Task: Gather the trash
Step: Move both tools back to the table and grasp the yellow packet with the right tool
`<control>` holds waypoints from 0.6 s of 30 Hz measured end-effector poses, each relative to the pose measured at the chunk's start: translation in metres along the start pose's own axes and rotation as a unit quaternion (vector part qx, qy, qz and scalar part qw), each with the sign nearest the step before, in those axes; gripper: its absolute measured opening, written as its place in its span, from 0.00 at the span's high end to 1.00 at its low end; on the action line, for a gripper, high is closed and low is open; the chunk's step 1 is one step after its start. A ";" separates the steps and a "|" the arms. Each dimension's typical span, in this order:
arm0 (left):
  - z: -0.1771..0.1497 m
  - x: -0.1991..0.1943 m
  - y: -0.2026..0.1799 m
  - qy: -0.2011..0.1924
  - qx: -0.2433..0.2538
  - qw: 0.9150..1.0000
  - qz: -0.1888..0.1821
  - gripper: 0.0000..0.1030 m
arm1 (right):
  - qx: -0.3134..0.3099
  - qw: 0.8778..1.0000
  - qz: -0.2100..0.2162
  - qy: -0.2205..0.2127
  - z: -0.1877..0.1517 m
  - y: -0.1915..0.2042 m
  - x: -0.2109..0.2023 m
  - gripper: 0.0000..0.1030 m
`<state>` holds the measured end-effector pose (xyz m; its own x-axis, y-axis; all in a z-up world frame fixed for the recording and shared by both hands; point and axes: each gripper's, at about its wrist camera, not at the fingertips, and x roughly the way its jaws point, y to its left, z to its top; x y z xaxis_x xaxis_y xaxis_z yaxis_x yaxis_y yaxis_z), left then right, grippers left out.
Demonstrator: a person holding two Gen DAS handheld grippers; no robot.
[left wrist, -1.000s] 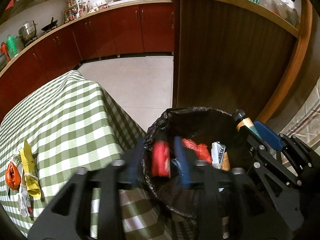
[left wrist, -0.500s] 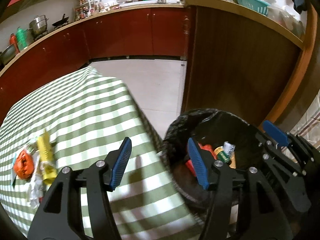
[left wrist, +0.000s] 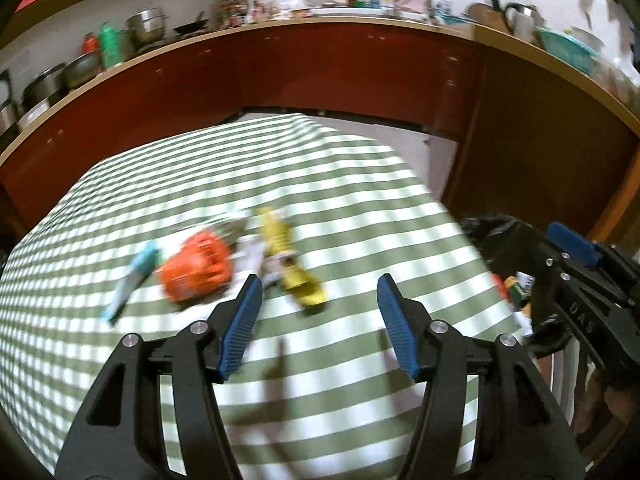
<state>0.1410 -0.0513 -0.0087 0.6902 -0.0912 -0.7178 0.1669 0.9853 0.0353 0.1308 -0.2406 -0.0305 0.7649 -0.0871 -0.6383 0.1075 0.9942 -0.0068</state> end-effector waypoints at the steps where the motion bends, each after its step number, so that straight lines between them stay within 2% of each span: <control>1: -0.002 -0.002 0.008 0.000 -0.006 1.000 0.005 0.43 | -0.004 1.000 0.007 -0.006 0.002 0.007 -0.004 0.68; 4: -0.007 -0.008 0.039 0.000 -0.025 0.999 0.023 0.43 | 0.010 0.999 0.038 -0.004 0.007 0.018 -0.007 0.68; 10: -0.018 -0.016 0.090 0.000 -0.062 0.997 0.049 0.43 | -0.015 0.998 0.056 -0.009 0.015 0.056 -0.007 0.68; 18: -0.031 -0.023 0.137 0.003 -0.094 0.993 0.075 0.43 | -0.046 0.995 0.085 0.004 0.014 0.106 0.001 0.68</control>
<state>0.1267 0.0902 -0.0091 0.6926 0.0591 -0.7189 -0.0726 0.9973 0.0120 0.1519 -0.1360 -0.0212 0.7619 0.0831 -0.6423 -0.0816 0.9961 0.0321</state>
